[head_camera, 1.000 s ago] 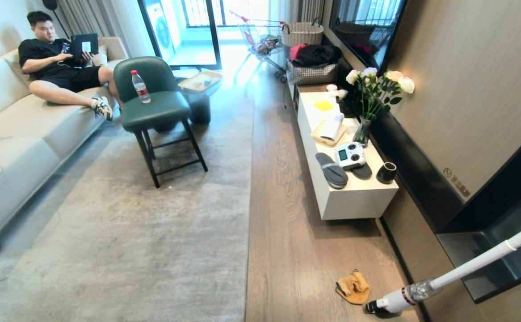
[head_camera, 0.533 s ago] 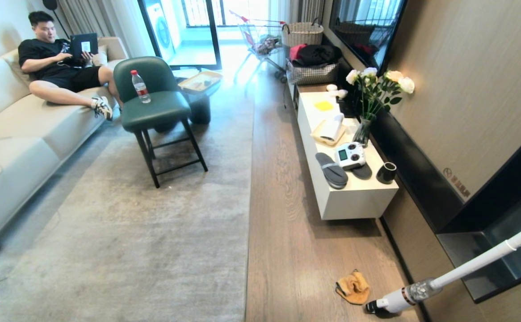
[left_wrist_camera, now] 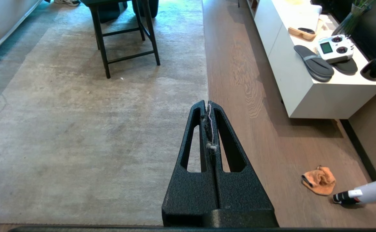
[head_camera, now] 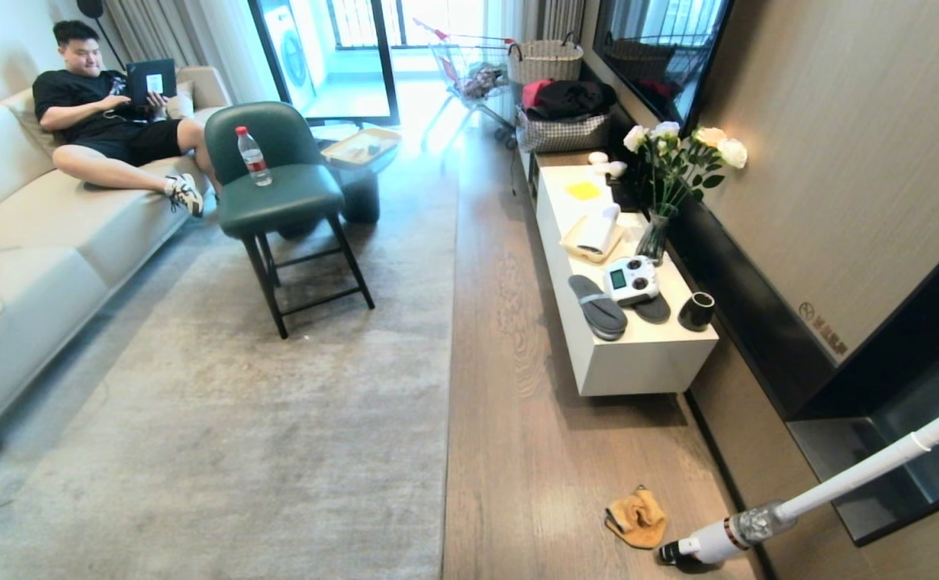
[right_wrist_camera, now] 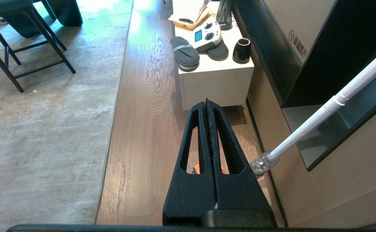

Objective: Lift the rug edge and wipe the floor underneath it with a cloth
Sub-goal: Pick up the rag

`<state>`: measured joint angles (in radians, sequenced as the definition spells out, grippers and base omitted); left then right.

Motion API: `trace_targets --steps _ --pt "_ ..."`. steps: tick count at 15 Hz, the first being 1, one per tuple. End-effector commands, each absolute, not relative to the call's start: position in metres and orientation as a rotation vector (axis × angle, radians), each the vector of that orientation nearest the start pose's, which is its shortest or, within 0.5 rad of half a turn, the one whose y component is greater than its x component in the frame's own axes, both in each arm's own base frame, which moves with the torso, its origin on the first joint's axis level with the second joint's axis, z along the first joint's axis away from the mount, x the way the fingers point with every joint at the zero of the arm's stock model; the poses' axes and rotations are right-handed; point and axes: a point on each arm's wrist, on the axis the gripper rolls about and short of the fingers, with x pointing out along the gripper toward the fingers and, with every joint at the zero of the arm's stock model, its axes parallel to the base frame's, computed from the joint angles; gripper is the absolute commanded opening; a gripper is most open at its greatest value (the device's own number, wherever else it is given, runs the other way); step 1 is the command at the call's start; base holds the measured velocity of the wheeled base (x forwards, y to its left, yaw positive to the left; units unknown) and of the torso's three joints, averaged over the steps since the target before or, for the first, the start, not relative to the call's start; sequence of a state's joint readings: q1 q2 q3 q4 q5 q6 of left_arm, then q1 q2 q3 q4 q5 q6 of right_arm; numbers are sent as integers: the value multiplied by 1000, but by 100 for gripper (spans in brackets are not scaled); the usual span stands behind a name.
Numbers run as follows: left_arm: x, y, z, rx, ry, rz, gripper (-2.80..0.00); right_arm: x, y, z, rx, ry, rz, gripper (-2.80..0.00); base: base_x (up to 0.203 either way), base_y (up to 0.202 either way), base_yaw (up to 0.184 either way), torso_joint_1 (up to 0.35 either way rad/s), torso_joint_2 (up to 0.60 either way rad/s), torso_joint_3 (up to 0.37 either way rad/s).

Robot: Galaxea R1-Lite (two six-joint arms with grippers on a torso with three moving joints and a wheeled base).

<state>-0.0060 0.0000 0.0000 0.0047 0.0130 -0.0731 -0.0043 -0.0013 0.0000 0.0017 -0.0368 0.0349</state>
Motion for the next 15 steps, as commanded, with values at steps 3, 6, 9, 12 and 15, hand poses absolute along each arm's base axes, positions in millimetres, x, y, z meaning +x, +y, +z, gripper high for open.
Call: trace_targets --steps 3,6,9,12,15 --pt "-23 0 75 -74 4 7 -280 -23 -1 75 35 1 -41 -280 0 0 0 0 0 0" --pt "-23 0 75 -74 4 8 -280 -23 -1 75 35 1 -41 -280 0 0 0 0 0 0" --pt "-23 0 75 -74 4 8 -280 -23 -1 75 35 1 -41 -280 0 0 0 0 0 0" --pt "-23 0 75 -74 4 8 -280 -23 -1 75 35 1 -40 -280 0 0 0 0 0 0" --pt "-23 0 75 -74 4 6 -280 -23 -1 75 36 1 -40 -280 0 0 0 0 0 0"
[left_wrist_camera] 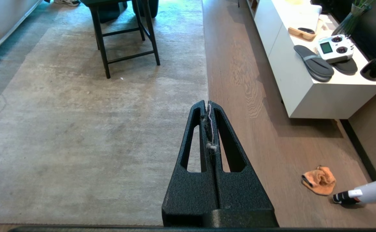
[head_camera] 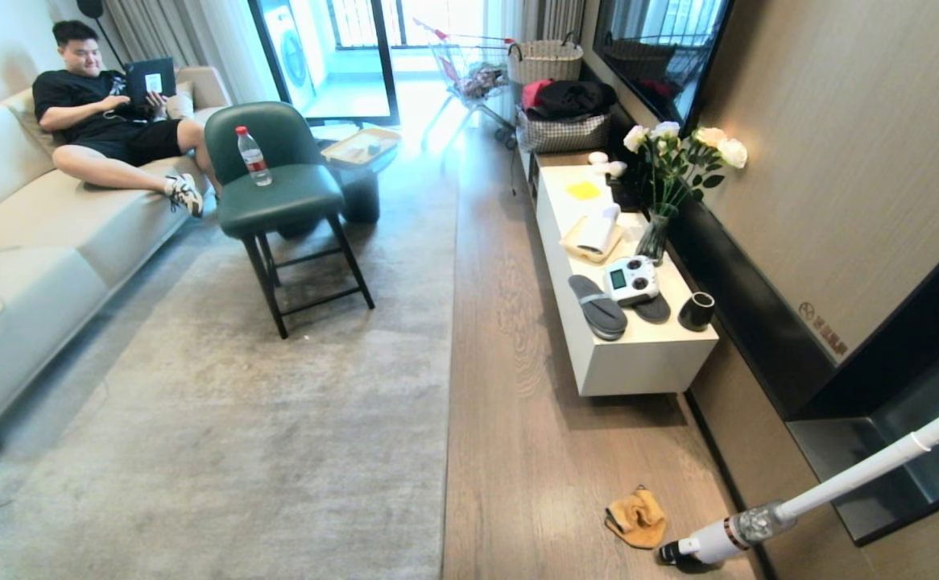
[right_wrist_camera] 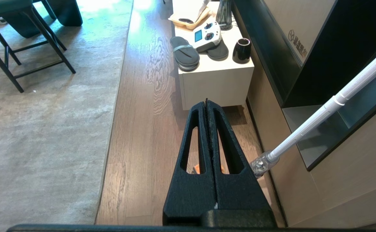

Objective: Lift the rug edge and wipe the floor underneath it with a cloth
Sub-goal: Pick up the rag

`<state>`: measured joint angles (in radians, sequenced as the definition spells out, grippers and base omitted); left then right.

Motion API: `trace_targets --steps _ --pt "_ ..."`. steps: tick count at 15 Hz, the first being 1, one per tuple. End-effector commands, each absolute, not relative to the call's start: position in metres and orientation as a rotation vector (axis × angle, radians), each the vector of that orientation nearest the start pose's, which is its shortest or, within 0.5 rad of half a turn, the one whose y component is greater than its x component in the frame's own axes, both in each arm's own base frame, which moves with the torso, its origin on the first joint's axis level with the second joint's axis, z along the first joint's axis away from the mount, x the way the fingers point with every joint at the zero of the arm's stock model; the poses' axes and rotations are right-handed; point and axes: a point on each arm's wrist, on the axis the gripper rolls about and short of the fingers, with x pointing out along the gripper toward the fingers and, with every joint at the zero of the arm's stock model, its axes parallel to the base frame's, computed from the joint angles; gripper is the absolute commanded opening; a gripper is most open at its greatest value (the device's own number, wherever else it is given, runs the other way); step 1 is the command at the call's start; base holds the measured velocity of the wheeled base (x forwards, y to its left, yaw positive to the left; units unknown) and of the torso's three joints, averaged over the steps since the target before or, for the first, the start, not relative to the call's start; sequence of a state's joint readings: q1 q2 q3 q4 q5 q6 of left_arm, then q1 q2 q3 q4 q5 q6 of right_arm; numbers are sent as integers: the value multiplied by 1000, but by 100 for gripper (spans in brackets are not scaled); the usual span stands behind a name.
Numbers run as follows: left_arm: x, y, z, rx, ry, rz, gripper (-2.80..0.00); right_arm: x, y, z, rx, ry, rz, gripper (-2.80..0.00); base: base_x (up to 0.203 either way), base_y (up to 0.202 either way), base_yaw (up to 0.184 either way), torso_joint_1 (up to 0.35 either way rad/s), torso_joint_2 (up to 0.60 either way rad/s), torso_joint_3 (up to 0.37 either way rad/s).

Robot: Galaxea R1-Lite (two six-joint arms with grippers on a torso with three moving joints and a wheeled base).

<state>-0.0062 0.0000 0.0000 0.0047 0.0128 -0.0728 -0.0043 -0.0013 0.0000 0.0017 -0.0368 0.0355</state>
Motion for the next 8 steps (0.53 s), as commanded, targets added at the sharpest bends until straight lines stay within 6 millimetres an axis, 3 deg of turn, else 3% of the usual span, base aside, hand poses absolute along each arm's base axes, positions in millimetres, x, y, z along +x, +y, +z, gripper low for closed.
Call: trace_targets --steps 1,8 --pt "-23 0 75 -74 4 8 -280 -23 -1 75 37 1 -41 -280 0 0 0 0 0 0" --pt "-23 0 75 -74 4 8 -280 -23 -1 75 37 -1 -41 -280 0 0 0 -11 16 16"
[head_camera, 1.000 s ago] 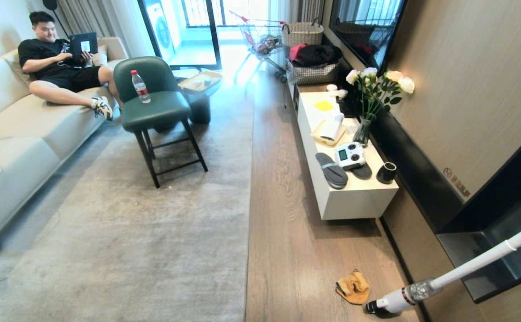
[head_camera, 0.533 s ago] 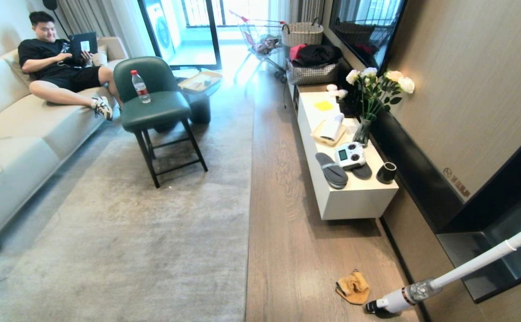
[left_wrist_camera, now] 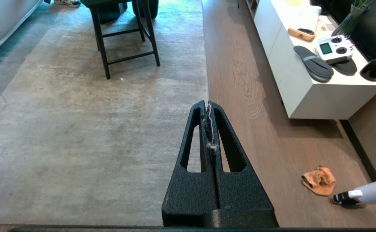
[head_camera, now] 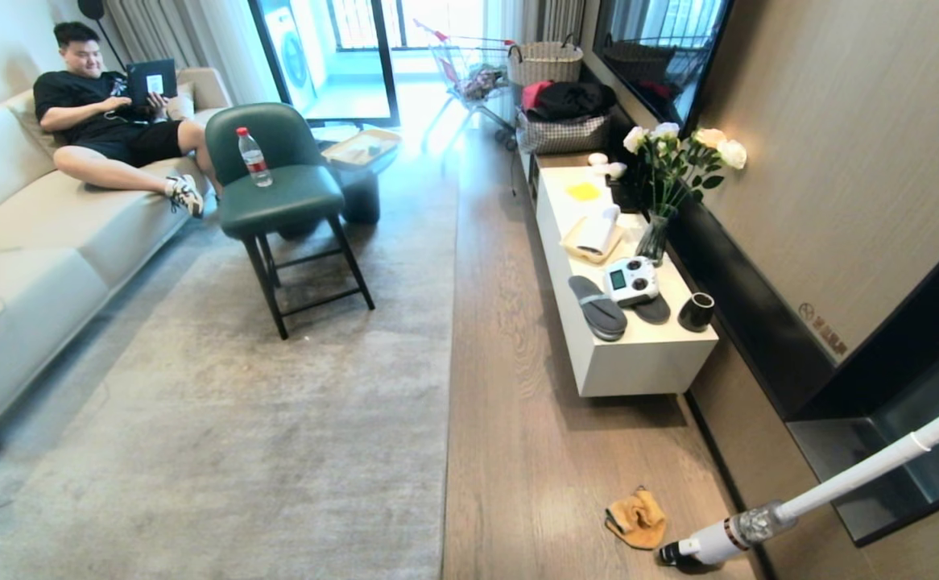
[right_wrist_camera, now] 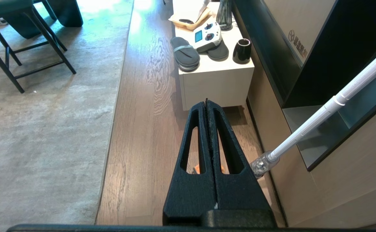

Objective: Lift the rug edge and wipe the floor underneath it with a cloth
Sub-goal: Pick up the rag

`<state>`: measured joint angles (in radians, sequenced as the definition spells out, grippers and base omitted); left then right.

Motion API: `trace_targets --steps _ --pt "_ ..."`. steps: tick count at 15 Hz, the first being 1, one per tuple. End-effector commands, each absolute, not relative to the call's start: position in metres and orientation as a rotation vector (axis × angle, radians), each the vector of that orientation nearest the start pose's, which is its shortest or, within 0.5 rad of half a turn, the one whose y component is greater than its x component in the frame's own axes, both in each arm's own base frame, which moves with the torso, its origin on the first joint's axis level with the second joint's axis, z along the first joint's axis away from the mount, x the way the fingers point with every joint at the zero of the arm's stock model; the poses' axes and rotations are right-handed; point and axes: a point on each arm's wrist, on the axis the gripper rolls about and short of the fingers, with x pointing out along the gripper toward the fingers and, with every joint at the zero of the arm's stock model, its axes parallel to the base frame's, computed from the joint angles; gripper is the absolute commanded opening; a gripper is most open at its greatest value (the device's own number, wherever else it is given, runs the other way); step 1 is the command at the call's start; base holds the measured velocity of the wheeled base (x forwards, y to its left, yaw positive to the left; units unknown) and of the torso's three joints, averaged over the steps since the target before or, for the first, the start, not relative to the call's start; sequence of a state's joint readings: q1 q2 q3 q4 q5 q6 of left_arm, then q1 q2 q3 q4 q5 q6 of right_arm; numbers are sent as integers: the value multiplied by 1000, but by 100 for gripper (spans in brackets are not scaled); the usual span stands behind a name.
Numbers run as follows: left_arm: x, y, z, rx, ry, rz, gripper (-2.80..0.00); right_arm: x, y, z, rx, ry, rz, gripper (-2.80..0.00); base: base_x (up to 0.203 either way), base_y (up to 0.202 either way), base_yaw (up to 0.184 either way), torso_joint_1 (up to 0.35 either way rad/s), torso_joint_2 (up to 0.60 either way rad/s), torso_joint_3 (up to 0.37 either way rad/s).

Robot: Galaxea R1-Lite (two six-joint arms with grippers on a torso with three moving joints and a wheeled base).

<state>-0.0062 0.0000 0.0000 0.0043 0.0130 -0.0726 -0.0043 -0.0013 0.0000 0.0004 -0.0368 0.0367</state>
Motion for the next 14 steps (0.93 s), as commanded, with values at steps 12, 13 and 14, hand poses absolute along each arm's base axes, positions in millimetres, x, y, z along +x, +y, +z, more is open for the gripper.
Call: trace_targets --steps 12,13,14 --pt "-23 0 75 -74 4 8 -280 -23 -1 75 37 1 -41 -280 0 0 0 -131 314 176" --pt "-23 0 75 -74 4 8 -280 -23 -1 75 37 1 -41 -280 0 0 0 -132 344 198" --pt "-23 0 75 -74 4 8 -280 -23 -1 75 37 1 -40 -280 0 0 0 -139 351 206"
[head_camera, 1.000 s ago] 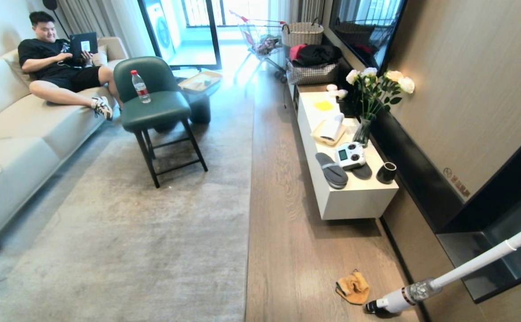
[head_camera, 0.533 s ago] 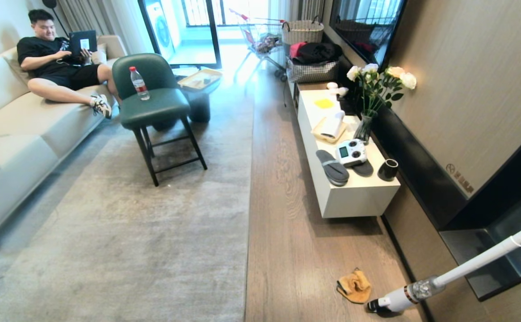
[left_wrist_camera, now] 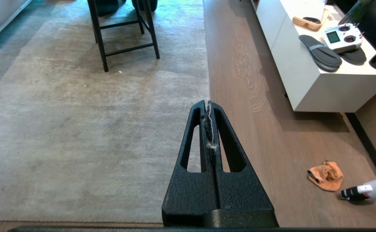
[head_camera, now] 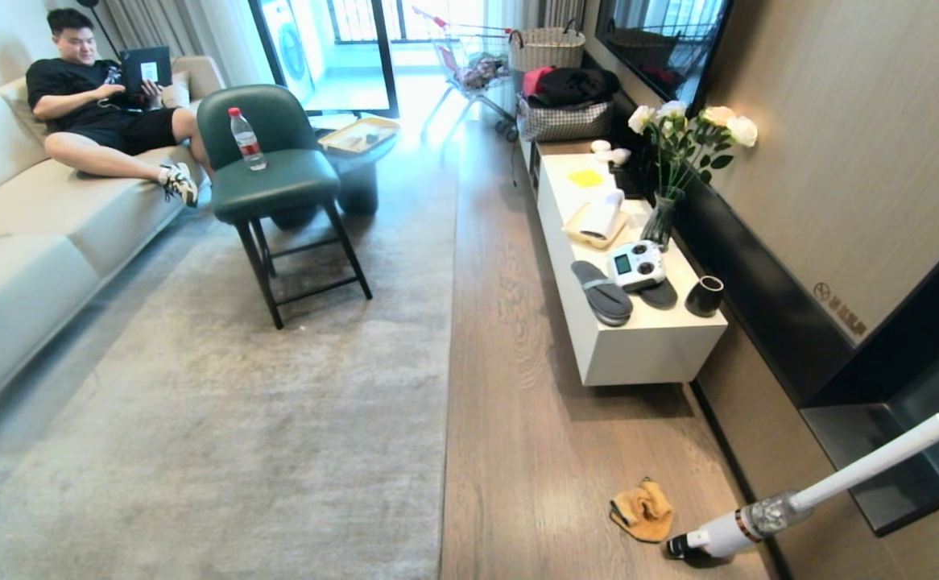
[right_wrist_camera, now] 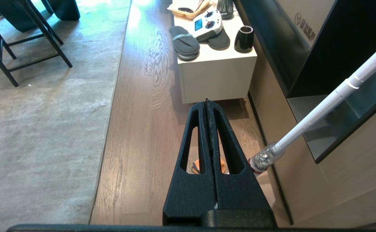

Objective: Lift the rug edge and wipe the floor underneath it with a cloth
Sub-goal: Pick up the rag

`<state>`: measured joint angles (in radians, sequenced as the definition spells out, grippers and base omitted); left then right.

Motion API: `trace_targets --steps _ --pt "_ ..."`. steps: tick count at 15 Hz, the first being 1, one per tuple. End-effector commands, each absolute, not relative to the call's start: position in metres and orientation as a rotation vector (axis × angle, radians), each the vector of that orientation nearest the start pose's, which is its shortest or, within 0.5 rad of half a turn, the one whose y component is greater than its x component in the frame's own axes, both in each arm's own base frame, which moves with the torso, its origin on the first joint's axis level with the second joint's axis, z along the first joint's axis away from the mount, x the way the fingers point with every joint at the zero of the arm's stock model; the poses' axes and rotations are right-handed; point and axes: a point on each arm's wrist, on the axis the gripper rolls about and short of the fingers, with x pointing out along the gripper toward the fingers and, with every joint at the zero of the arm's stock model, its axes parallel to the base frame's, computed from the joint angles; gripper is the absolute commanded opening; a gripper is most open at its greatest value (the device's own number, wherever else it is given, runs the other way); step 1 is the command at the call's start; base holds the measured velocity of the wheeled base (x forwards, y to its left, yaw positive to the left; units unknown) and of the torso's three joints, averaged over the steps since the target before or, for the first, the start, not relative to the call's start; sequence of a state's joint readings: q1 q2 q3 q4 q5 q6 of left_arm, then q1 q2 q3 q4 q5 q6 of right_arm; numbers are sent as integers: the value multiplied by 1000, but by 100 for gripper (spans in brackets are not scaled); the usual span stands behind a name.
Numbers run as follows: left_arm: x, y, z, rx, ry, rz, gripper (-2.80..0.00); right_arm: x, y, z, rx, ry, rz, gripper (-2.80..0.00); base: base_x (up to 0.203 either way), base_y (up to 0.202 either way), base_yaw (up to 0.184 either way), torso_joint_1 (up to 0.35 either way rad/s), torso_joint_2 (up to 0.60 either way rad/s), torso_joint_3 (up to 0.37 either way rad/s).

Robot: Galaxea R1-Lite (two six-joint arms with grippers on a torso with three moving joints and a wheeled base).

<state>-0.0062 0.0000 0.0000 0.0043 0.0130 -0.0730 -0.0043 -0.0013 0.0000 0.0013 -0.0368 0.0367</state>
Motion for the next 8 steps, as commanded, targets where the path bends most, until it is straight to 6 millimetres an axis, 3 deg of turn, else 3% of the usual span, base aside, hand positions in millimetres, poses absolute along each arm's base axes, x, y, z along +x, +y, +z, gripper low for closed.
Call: trace_targets --steps 1,8 --pt "-23 0 75 -74 4 8 -280 -23 -1 75 37 1 -41 -280 0 0 0 -136 351 207" --pt "-23 0 75 -74 4 8 -280 -23 -1 75 37 1 -41 -280 0 0 0 -167 424 257"
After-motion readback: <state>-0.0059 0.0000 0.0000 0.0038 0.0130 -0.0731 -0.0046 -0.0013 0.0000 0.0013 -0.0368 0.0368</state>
